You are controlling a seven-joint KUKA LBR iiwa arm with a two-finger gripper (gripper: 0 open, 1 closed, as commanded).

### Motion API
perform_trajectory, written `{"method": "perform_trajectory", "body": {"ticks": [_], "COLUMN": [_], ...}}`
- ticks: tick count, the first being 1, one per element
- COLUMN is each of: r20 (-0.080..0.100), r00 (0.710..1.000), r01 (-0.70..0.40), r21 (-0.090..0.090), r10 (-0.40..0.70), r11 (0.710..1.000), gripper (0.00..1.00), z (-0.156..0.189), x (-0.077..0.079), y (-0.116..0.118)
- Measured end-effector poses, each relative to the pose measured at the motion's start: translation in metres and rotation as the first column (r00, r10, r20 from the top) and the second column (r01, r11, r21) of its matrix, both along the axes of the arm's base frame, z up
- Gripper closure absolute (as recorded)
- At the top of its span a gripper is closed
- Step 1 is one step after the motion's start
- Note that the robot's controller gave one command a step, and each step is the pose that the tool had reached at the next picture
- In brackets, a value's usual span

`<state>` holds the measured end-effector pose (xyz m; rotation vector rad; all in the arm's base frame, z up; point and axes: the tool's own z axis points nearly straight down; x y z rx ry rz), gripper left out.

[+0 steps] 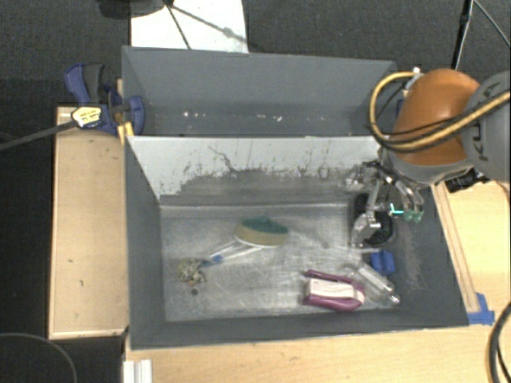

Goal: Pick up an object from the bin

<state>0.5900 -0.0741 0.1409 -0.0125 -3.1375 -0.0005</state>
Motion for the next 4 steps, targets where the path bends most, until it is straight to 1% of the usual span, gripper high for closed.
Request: {"method": "perform_trajectory", "body": {"ticks": [1,2,3,4], "r20": [0.003,0.002,0.004,0.004], "r00": [0.999,0.919,0.920,0.921], "r01": [0.036,0.393,0.391,0.389], "r21": [0.004,0.002,-0.001,-0.001], "r10": [-0.036,-0.393,-0.391,-0.389], "r11": [0.999,0.919,0.920,0.921], "gripper": [0.00,0.00,1.00,0.00], "z": [-0.028,-0.061,-0.060,-0.060], "x": [-0.004,-0.002,-0.001,-0.001], "y": [0.065,0.145,0.142,0.143]}}
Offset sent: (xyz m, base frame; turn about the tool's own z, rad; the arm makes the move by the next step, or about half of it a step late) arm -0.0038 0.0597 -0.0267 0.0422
